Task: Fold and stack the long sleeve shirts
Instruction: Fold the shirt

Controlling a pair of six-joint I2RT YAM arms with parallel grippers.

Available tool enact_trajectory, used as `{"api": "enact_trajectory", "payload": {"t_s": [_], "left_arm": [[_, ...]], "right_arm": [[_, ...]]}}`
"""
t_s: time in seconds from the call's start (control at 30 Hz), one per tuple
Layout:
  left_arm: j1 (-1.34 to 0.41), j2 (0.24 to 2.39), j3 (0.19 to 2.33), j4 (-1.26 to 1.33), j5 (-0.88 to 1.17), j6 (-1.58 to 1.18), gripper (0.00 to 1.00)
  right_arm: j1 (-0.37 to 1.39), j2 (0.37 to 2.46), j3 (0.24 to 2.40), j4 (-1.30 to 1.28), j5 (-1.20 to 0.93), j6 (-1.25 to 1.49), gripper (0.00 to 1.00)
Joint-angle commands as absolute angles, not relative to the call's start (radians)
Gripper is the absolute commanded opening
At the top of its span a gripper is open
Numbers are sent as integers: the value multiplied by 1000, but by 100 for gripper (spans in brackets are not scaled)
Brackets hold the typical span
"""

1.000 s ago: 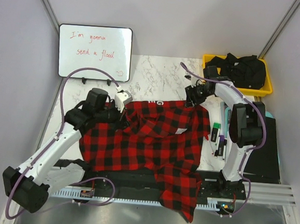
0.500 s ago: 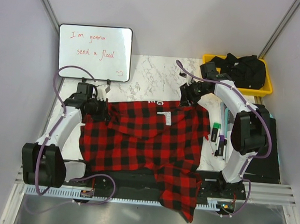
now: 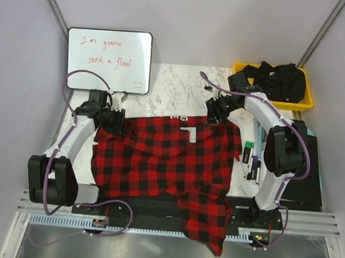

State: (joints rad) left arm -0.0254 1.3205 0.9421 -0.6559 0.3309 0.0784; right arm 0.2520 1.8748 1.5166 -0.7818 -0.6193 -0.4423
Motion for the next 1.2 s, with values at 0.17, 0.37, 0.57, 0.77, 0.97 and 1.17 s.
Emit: {"api": "enact_trajectory", "payload": {"t_s": [0.17, 0.37, 0.57, 0.77, 0.97, 1.17], "left_arm": [[67, 1330, 1051, -695, 242, 227, 61], [92, 1503, 1092, -683, 227, 424, 60], [94, 1673, 1101, -680, 180, 466, 52], [126, 1831, 1205, -663, 138, 457, 44], [213, 2026, 1412, -669, 109, 457, 43], [235, 1990, 1445, -699, 204, 474, 45]], "right_arm": [[264, 1873, 1508, -788, -563, -471, 52], [302, 1914, 1513, -798, -494, -472, 52], [342, 1996, 1506, -776, -456, -453, 51], [347, 2134, 1604, -752, -417, -446, 48], [350, 2279, 1788, -747, -384, -428, 48], [345, 2260, 1873, -773, -394, -434, 52]]}}
